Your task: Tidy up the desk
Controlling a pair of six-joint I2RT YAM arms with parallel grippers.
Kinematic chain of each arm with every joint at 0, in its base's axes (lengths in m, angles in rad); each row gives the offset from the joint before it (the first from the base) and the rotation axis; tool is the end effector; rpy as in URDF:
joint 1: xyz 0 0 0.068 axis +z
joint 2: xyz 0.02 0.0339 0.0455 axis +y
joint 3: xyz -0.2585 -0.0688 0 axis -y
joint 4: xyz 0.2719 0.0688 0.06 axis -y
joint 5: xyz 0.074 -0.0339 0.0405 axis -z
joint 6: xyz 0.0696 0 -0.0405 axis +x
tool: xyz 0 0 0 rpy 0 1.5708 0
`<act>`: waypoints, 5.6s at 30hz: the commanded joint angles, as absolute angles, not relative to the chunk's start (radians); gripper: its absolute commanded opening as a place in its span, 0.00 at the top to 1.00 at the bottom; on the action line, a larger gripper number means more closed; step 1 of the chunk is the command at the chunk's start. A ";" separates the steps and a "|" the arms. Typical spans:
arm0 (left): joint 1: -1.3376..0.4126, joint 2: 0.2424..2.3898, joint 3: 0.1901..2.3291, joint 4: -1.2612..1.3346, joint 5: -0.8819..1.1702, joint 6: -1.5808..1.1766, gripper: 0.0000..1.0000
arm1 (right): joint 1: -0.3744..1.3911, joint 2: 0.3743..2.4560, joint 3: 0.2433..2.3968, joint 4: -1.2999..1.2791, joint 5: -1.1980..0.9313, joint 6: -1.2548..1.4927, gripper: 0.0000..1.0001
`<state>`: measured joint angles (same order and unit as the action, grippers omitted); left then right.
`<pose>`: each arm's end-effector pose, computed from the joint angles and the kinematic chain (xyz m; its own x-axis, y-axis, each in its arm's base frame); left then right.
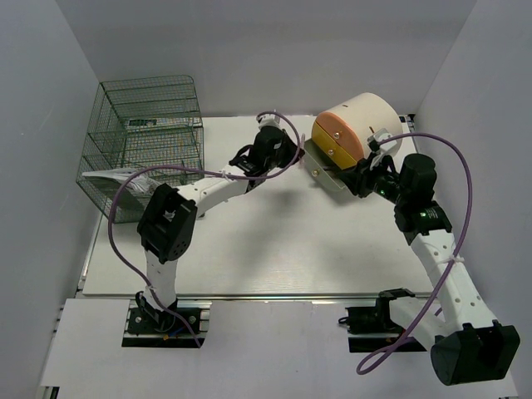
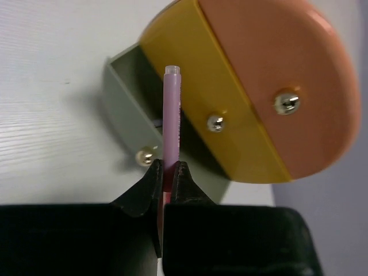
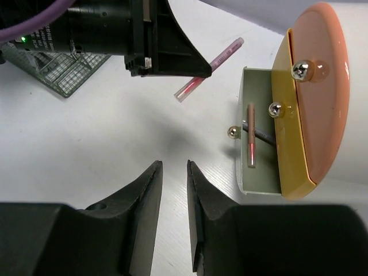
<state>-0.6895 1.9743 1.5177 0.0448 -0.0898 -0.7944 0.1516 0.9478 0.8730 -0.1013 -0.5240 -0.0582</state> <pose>0.4078 -0.3281 0.2278 -0.6232 -0.4071 -0.6677 0.1792 0.7568 -0.6286 0.2685 0.0763 0.3394 -0.1370 -0.0719 -0.9880 -0.6267 0.7786 0.0302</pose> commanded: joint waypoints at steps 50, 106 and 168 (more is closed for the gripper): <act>-0.643 1.852 1.429 0.267 0.216 -0.880 1.00 | 0.095 0.952 0.834 -0.216 -0.914 -0.510 0.98; -0.641 0.781 0.693 -0.196 -0.103 -0.078 0.18 | 0.511 1.816 1.058 0.270 0.742 -0.831 1.00; -0.641 0.778 0.650 -0.160 -0.086 -0.058 0.19 | 0.489 1.738 0.937 0.287 0.716 -0.756 1.00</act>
<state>-0.6373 0.7891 0.6605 -0.1757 -0.0902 -0.0669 0.4950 1.7180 0.9356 0.1974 0.6609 -0.7280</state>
